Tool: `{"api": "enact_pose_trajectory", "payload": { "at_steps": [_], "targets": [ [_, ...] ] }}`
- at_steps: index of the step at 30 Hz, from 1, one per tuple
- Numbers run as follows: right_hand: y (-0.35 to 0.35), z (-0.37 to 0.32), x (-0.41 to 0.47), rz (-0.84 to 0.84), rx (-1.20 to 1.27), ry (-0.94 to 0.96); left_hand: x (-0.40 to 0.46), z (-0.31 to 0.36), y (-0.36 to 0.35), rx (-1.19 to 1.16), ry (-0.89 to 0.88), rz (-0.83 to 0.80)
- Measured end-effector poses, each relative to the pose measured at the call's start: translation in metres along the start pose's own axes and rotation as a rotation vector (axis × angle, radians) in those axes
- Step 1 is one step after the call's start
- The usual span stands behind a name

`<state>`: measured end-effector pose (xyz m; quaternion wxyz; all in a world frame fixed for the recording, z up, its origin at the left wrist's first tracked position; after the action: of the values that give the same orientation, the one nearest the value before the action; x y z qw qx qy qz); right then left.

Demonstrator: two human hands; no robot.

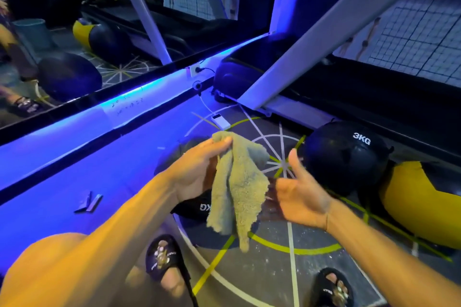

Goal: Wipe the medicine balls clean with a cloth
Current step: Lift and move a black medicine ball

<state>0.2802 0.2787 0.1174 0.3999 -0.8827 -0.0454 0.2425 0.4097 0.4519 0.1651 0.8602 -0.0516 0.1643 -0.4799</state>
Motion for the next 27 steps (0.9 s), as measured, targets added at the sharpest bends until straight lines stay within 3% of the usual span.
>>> {"api": "enact_pose_trajectory", "payload": {
  "at_steps": [3, 6, 9, 11, 13, 15, 18, 22, 27],
  "targets": [
    [-0.014, 0.02, 0.017, -0.037, 0.01, 0.062, 0.002, -0.016, 0.011, -0.033, 0.098, 0.068],
    [-0.012, 0.017, 0.027, 0.176, 0.023, 0.239, 0.004, -0.024, 0.022, 0.029, 0.115, 0.099],
    [-0.005, 0.012, 0.028, 0.373, -0.123, 0.299, 0.002, -0.031, 0.028, 0.033, 0.156, 0.067],
    [-0.004, 0.004, 0.03, 0.417, -0.162, 0.358, 0.001, -0.031, 0.027, 0.099, 0.074, 0.071],
    [-0.007, -0.014, 0.026, 0.431, -0.177, 0.481, 0.0, -0.022, 0.03, 0.3, -0.133, 0.174],
    [-0.01, -0.035, 0.019, 0.362, -0.186, 0.616, 0.0, -0.004, 0.032, 0.503, -0.378, 0.236],
    [-0.012, -0.05, 0.013, 0.304, -0.28, 0.703, -0.003, 0.011, 0.034, 0.619, -0.552, 0.197],
    [-0.008, -0.051, 0.019, 0.362, -0.566, 0.715, 0.005, 0.01, 0.038, 0.832, -0.601, 0.285],
    [-0.003, -0.056, 0.013, 0.409, -0.826, 0.779, 0.008, 0.003, 0.051, 0.827, -0.531, 0.328]
  ]
}}
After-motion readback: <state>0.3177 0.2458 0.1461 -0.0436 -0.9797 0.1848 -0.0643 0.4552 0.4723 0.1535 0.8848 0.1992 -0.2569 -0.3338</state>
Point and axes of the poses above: each hand's wrist, its own x-axis towards the middle knuckle, its own y-axis out of the back of the hand, z = x × y, the point moved 3 cm from there along x, towards the middle knuckle, and after that the axes turned 12 degrees about x, right-handed, at the moved point
